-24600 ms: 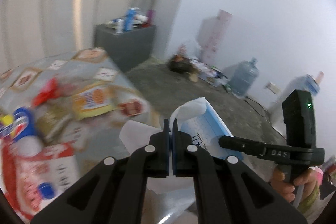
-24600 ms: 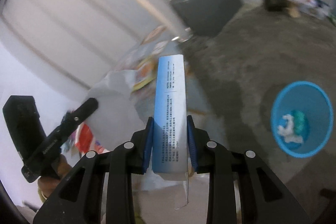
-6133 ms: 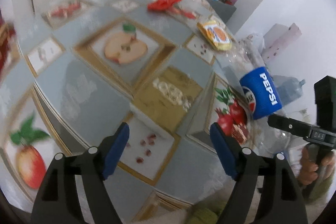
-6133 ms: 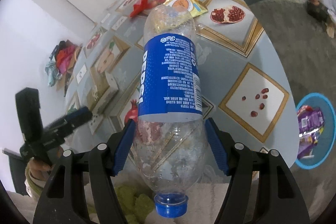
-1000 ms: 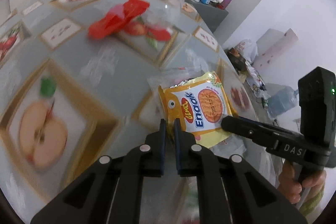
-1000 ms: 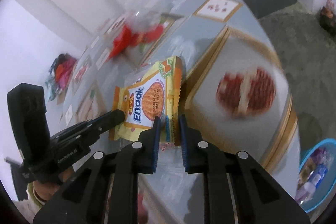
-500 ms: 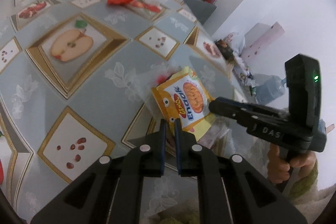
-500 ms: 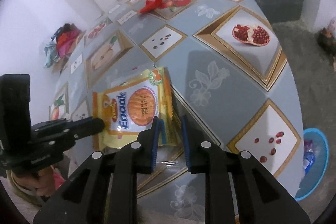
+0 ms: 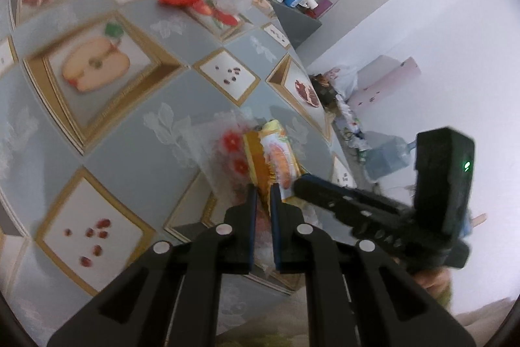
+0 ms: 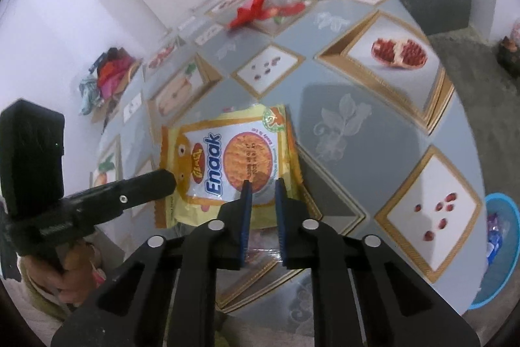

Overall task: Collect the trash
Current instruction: 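Close the left gripper on the yellow Enaak packet while the right gripper pinches it too, then lift the Enaak packet with the left gripper and carry it over the wastebasket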

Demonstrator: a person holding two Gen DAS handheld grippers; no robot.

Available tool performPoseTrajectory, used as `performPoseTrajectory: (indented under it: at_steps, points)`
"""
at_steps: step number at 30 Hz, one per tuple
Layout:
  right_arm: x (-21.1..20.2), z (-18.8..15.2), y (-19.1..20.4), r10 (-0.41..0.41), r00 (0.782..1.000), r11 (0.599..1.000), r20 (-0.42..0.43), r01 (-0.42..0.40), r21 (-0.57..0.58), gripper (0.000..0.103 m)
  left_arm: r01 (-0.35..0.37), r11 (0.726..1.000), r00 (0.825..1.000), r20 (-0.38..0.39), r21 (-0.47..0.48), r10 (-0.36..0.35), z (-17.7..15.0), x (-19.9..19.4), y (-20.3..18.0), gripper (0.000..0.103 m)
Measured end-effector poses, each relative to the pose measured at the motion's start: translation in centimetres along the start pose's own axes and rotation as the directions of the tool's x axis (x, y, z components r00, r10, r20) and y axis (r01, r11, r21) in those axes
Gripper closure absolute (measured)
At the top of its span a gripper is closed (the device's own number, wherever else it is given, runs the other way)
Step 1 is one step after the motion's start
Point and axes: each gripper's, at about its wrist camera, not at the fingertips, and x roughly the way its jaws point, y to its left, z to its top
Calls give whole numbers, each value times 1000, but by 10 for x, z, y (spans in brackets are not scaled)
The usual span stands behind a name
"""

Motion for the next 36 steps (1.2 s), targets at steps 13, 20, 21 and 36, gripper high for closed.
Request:
performPoseTrajectory:
  at_steps: [13, 20, 21, 36]
  points:
    - [8, 0, -9, 33, 999, 999, -8, -32, 43, 96, -2, 1000, 998, -68, 6, 3, 4, 25, -3, 75]
    - [7, -1, -15, 62, 998, 996, -2, -62, 66, 96, -24, 999, 998, -65, 21, 25, 4, 31, -2, 74]
    - [6, -1, -16, 64, 998, 996, 0, -64, 67, 96, -42, 998, 997, -64, 47, 45, 4, 32, -5, 78]
    - [-50, -12, -47, 61, 992, 983, 110, -79, 163, 73, -168, 969, 985, 77, 179, 156, 3, 16, -10, 102]
